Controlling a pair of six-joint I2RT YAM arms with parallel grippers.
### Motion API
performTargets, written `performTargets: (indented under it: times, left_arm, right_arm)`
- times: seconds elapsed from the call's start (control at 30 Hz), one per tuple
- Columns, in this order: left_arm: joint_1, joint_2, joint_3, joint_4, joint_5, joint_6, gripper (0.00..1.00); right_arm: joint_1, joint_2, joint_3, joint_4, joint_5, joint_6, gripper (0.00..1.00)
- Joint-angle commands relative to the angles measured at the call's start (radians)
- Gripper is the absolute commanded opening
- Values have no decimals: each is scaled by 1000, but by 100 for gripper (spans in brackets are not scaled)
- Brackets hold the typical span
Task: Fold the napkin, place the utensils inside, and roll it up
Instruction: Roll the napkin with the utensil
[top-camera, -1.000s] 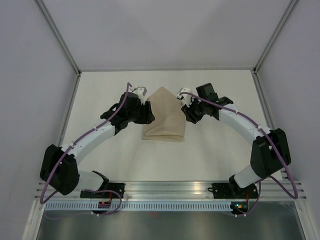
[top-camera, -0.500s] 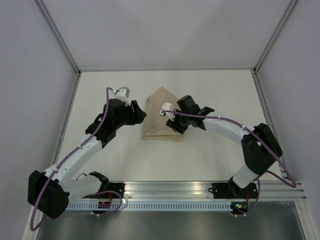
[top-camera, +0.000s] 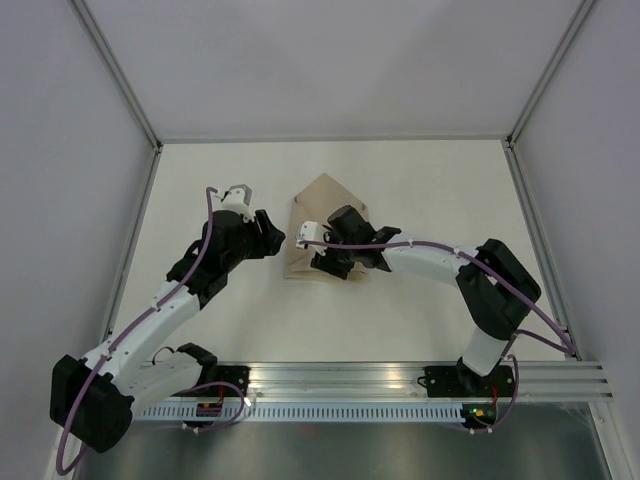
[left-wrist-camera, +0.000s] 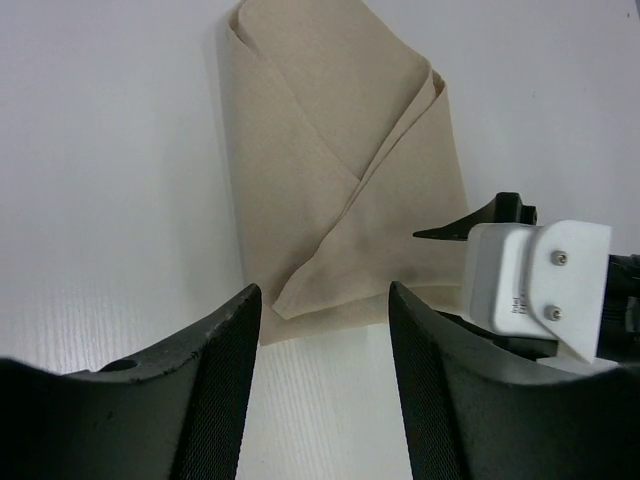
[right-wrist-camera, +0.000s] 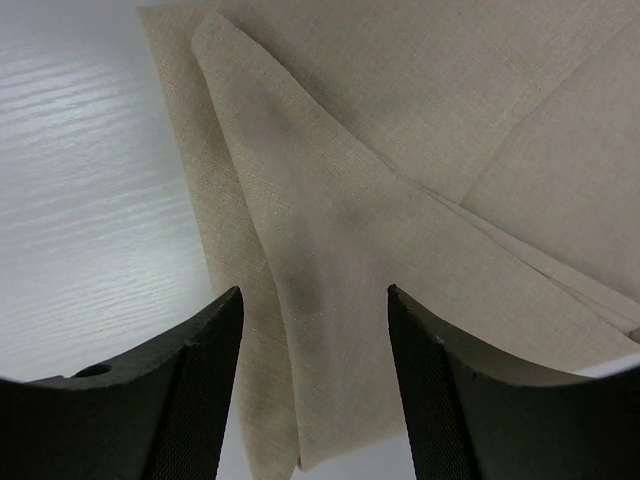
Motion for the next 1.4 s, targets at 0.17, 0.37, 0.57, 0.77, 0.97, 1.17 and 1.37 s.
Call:
performTargets:
  times: [0.17,0.37,0.57,0.77,0.97,1.17,1.37]
  left_arm:
    - [1,-4,55,17,-32,54,60]
    - [1,22,45,32,-23,59,61]
    - [0,40,44,40,-20,62,61]
    - [1,45,41,40,-15,65,61]
    - [1,47,32,45,-14,66,61]
    - [1,46,19,52,-17,66,61]
    - [1,51,13,60,-14,71,61]
  right_arm:
    - [60,26,7,73,48,7,68]
    - [72,32,-20,86,58,9,69]
    - [70,46,-46,106,70,2,69]
    - [72,46,-65,110,47,13,68]
    - [73,65,-79,121,55,12,60]
    - [81,58,-116,161,85,7,58]
    - [87,71,-111,159,99,-1,57]
